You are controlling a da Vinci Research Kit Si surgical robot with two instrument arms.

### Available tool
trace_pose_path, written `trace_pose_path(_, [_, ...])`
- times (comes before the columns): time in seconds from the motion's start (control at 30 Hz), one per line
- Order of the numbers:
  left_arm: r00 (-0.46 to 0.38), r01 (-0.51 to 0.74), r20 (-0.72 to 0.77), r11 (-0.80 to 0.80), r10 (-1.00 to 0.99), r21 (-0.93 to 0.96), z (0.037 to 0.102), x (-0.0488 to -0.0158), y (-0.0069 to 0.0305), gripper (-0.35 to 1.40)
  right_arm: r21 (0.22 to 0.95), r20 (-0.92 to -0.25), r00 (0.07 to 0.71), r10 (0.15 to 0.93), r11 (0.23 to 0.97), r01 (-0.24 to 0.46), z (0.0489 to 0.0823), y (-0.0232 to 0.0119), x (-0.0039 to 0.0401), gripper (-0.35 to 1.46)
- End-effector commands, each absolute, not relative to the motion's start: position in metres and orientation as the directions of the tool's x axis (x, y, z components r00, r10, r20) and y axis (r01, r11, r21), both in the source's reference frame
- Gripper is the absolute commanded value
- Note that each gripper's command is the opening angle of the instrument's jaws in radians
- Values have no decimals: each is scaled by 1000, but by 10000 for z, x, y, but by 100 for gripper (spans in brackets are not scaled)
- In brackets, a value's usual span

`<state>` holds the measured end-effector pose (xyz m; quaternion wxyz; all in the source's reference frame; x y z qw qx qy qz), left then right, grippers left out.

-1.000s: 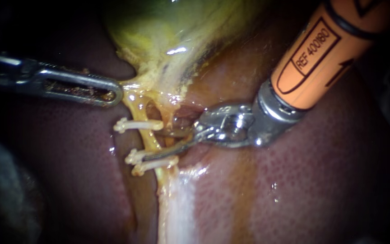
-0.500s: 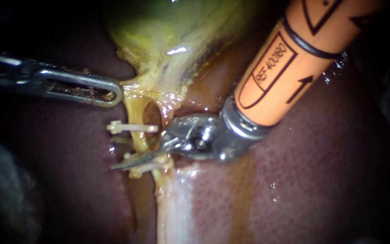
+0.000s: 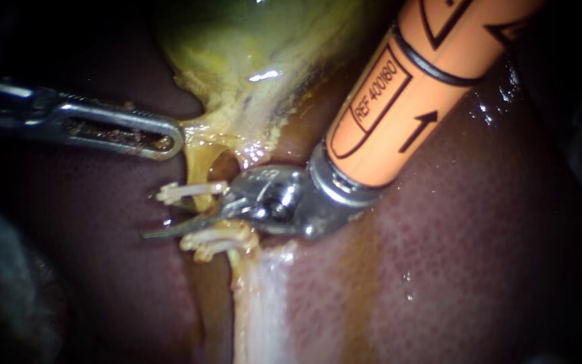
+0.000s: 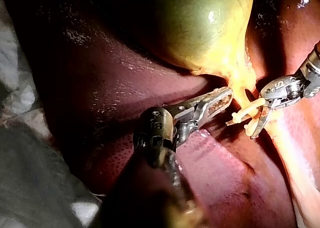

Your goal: Go to the cutting position left tube

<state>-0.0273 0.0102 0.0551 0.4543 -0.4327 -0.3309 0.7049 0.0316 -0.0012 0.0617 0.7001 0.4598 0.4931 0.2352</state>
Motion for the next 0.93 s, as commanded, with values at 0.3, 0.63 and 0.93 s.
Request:
trace_pose_path(0.3, [-213, -354, -309, -368, 927, -860, 551, -273, 102, -35, 888, -459, 377, 804, 421, 185, 580, -9, 315, 133])
trace_pose_path(0.63, [-215, -355, -309, -369, 926, -859, 551, -273, 102, -35, 890, -454, 368, 811, 397, 224, 565, -16, 318, 133])
trace_pose_path(0.93, [-215, -356, -309, -369, 926, -859, 552, -273, 102, -35, 890, -454, 366, 812, 396, 226, 566, -15, 317, 133])
